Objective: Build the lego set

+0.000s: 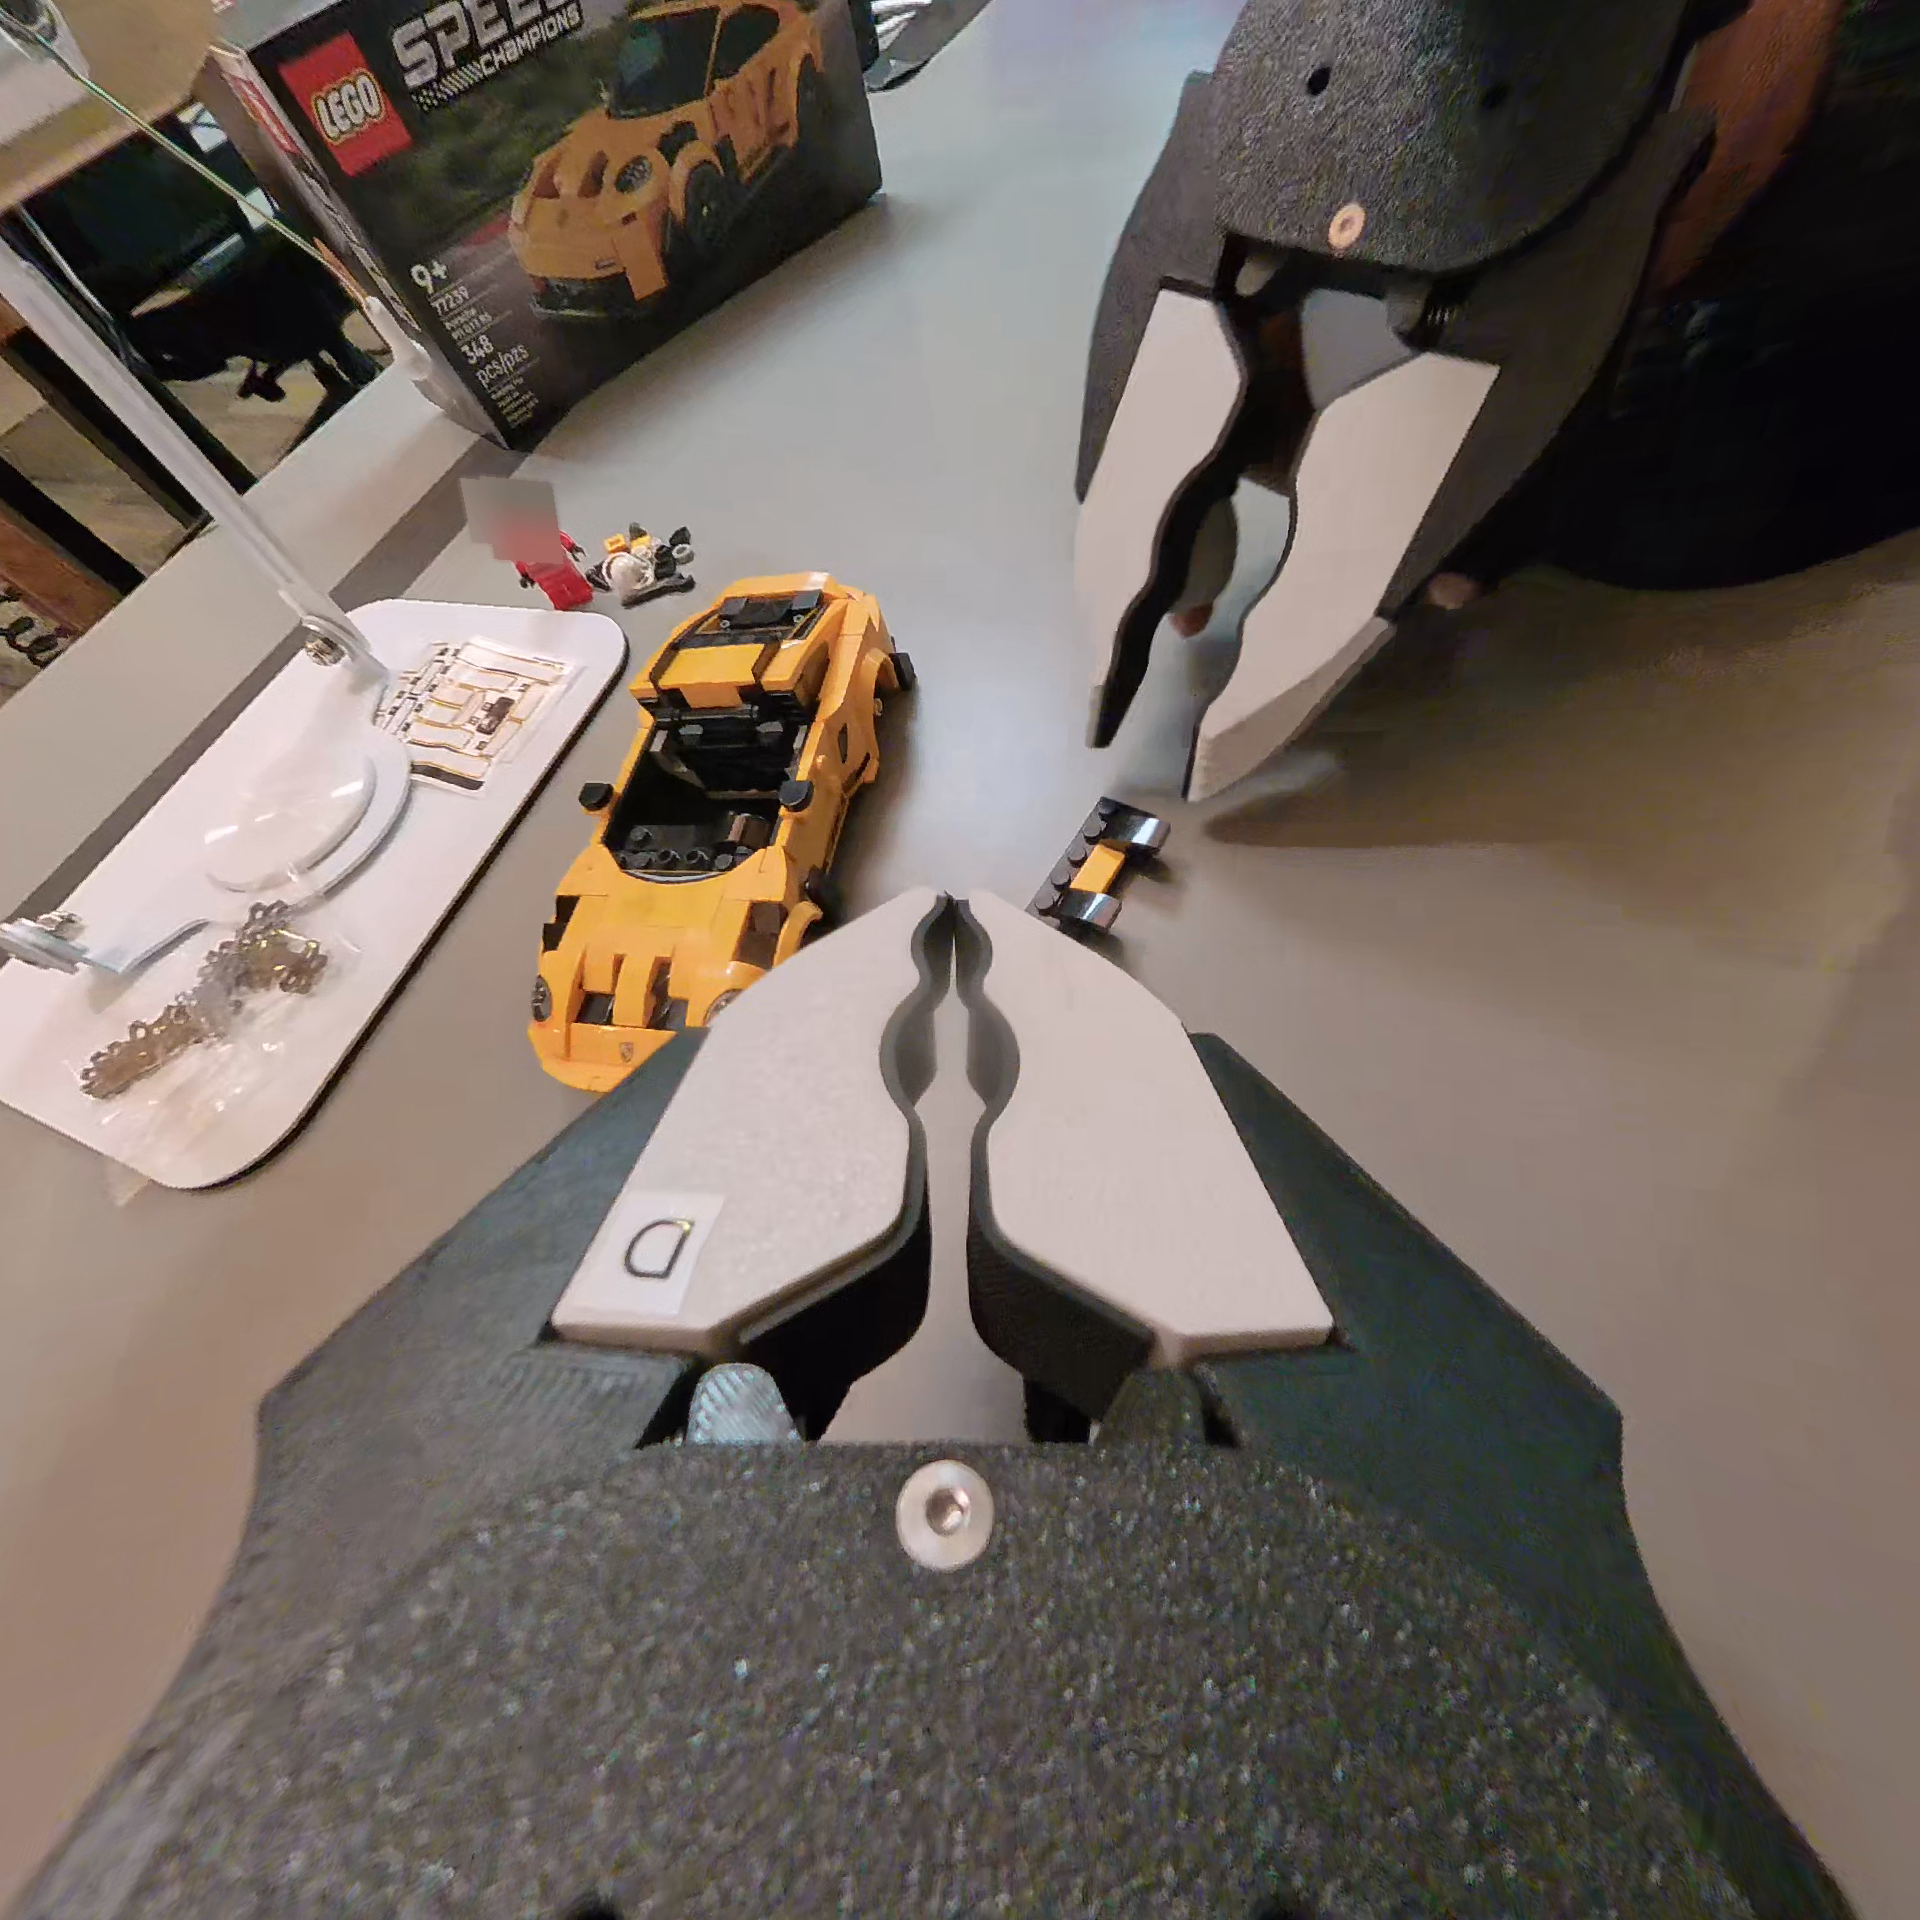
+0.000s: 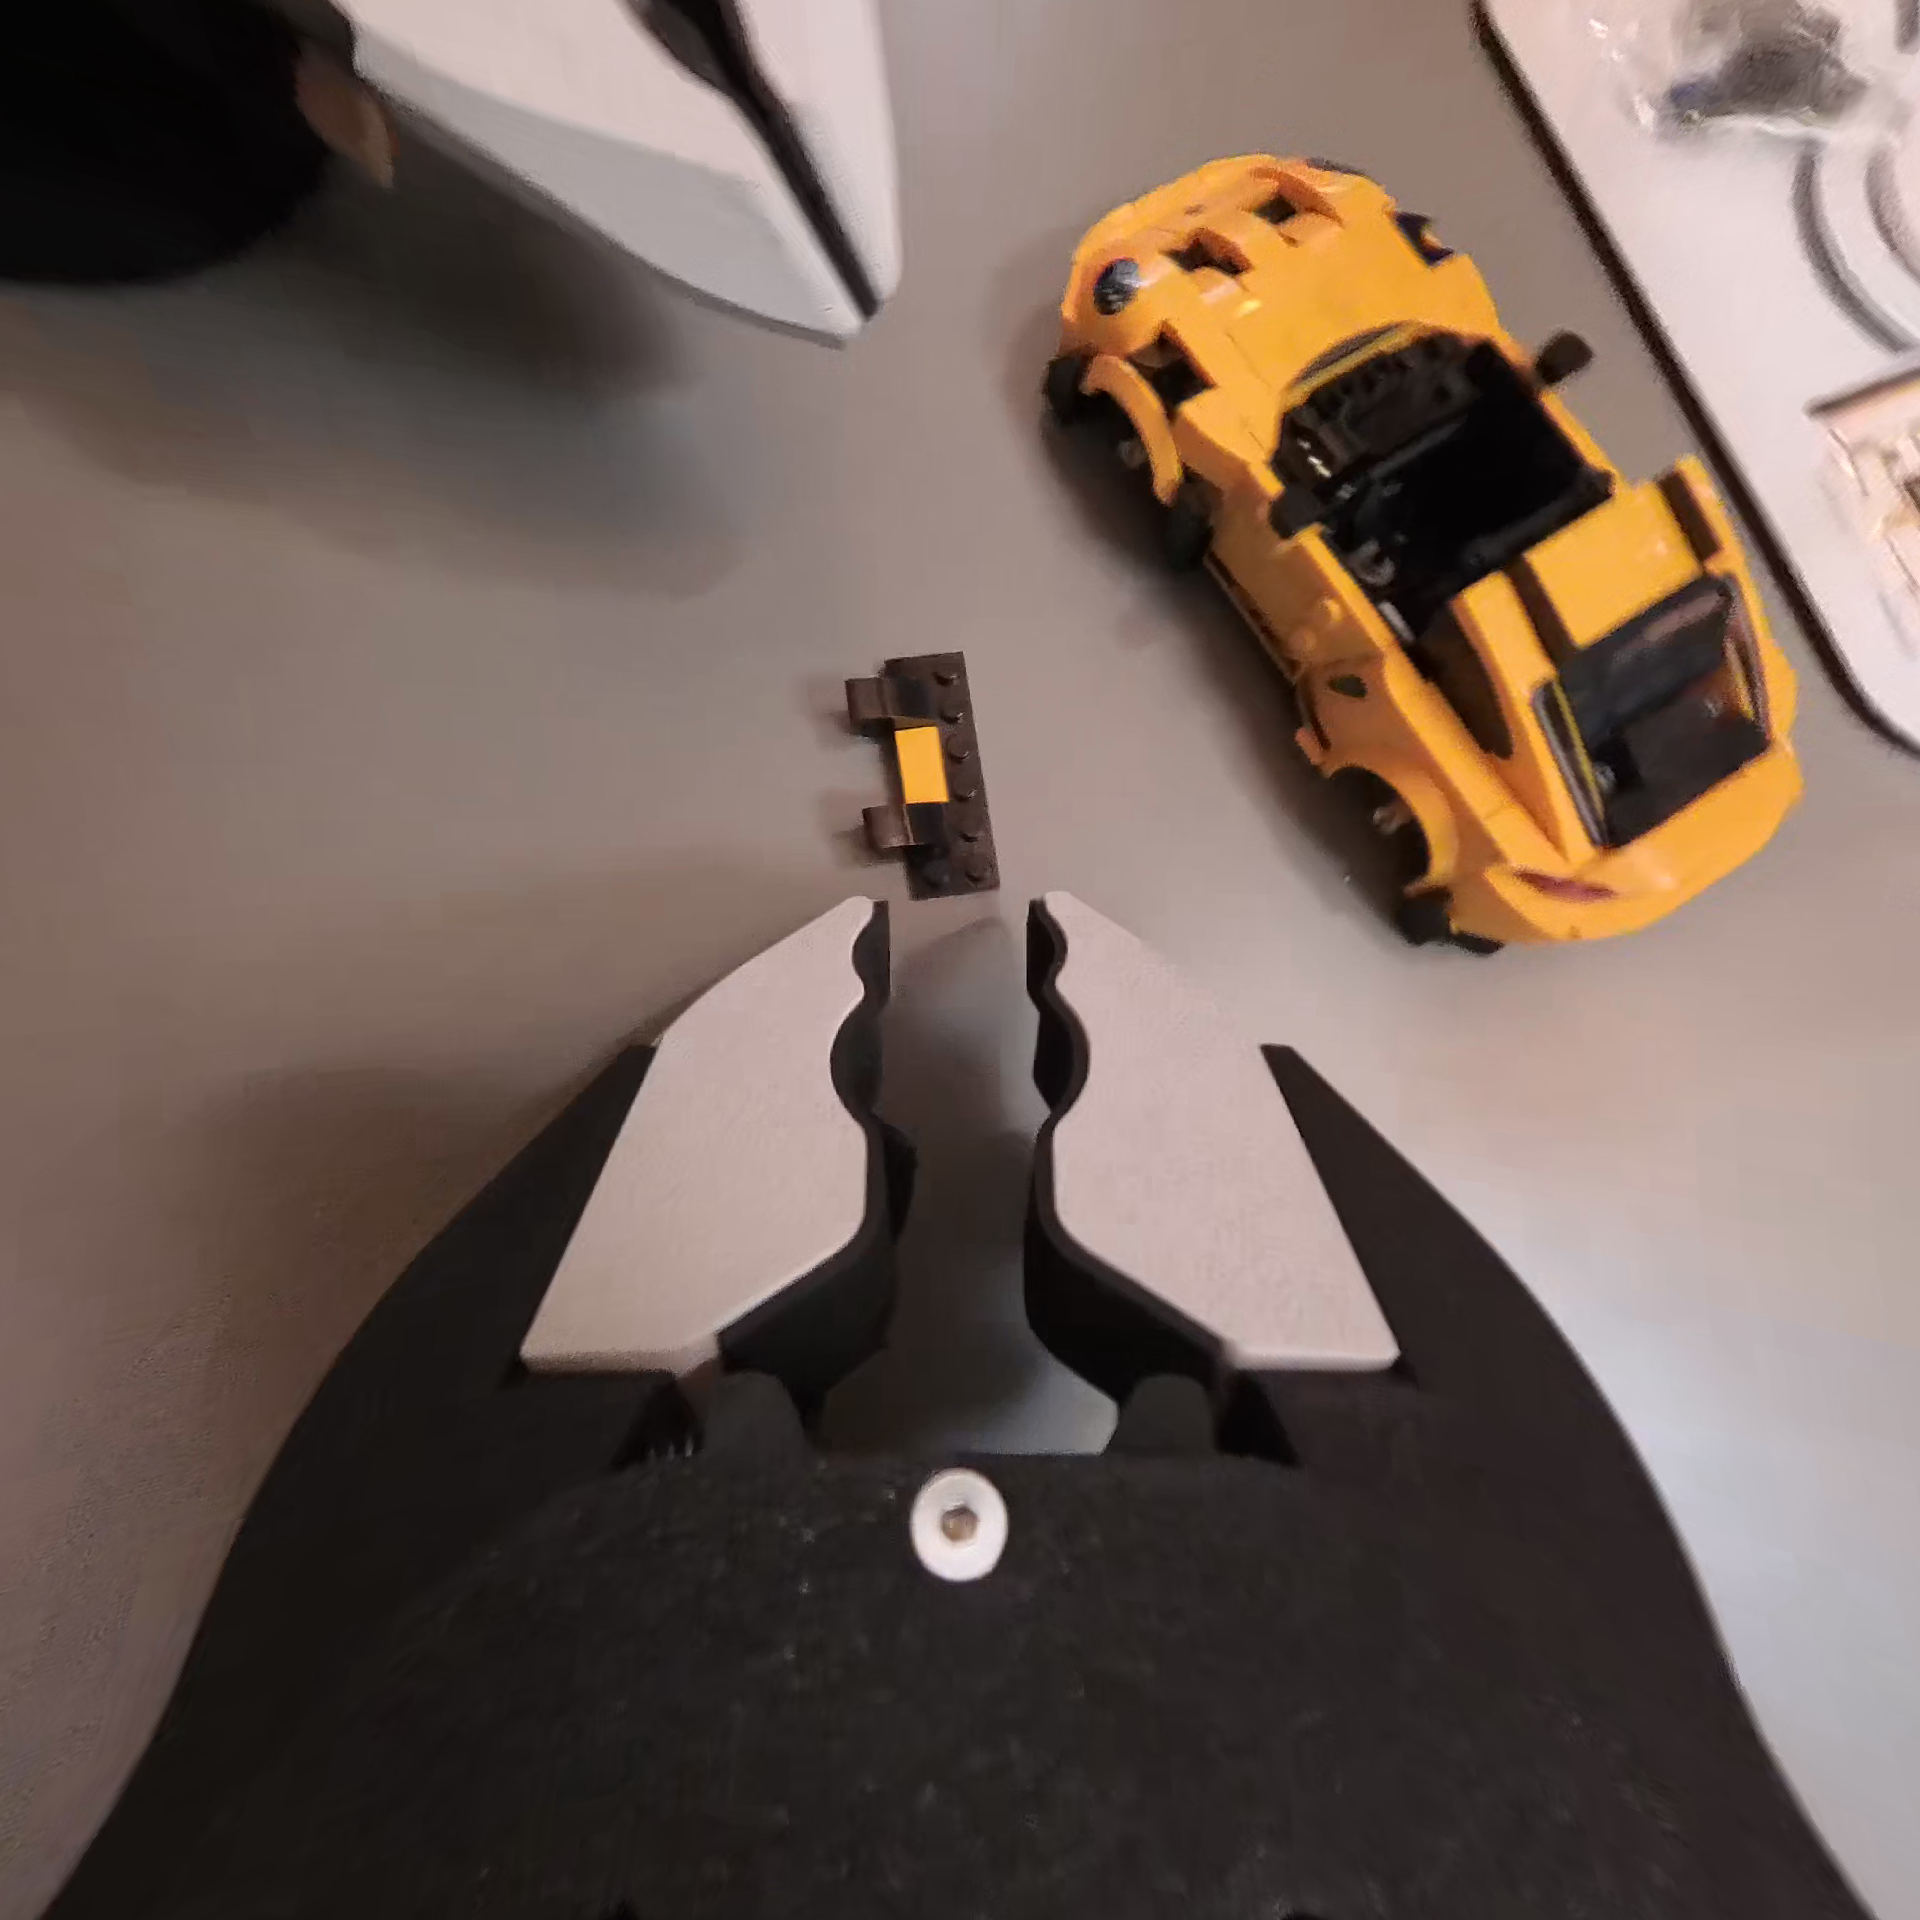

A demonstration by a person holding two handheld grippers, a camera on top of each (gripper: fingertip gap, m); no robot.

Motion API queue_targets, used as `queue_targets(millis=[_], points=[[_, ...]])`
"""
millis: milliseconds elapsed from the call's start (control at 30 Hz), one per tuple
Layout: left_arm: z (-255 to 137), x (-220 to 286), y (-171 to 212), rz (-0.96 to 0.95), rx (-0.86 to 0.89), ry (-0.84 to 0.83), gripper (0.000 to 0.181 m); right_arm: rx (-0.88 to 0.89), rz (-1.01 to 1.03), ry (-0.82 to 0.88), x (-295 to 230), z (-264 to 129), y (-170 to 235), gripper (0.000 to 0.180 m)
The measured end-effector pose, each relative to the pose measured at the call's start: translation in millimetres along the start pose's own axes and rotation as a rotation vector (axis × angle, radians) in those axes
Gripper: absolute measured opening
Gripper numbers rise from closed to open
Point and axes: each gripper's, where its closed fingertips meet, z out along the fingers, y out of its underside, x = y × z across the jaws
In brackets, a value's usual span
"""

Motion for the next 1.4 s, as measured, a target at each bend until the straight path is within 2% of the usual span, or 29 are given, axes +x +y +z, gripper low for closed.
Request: queue_targets(millis=[67, 233, 300, 400, 500, 600, 700, 800, 1133, 1400], points=[[1, 0, 1, -0.006, 0.003, -0.001, 0.000, -0.014, -0.064, -0.056, -4, 6, 1, 0.024], [0, -3, 1, -0.007, 0.016, -0.015, 0.000, -0.058, -0.054, -0.141, 0, 12, -1, 0.023], [1, -2, 0, -0.002, 0.018, -0.017, 0.000, -0.072, -0.057, -0.140, 1, 14, -3, 0.016], [2, -1, -2, 0.011, 0.017, -0.024, 0.000, -0.073, -0.062, -0.128, 1, 14, -3, 0.015], [0, 5, -3, 0.005, -0.023, -0.012, 0.000, 0.053, 0.054, -0.195, -2, 4, -13, 0.015], [-5, 1, -8, 0.058, -0.089, -0.090, 0.000, 0.223, 0.243, -0.282, 9, -21, -34, 0.015], [-9, -4, -11, 0.069, -0.227, -0.149, 0.000, 0.400, 0.407, -0.400, 21, -45, -55, 0.015], [-9, -2, -23, 0.016, -0.261, -0.170, 0.000, 0.491, 0.470, -0.473, 22, -55, -65, 0.015], [-6, -12, -38, -0.070, -0.268, -0.320, 0.000, 0.589, 0.536, -0.475, 0, -83, -122, 0.015], [-9, -18, -37, -0.053, -0.293, -0.366, 0.000, 0.579, 0.513, -0.460, 0, -80, -127, 0.015]])
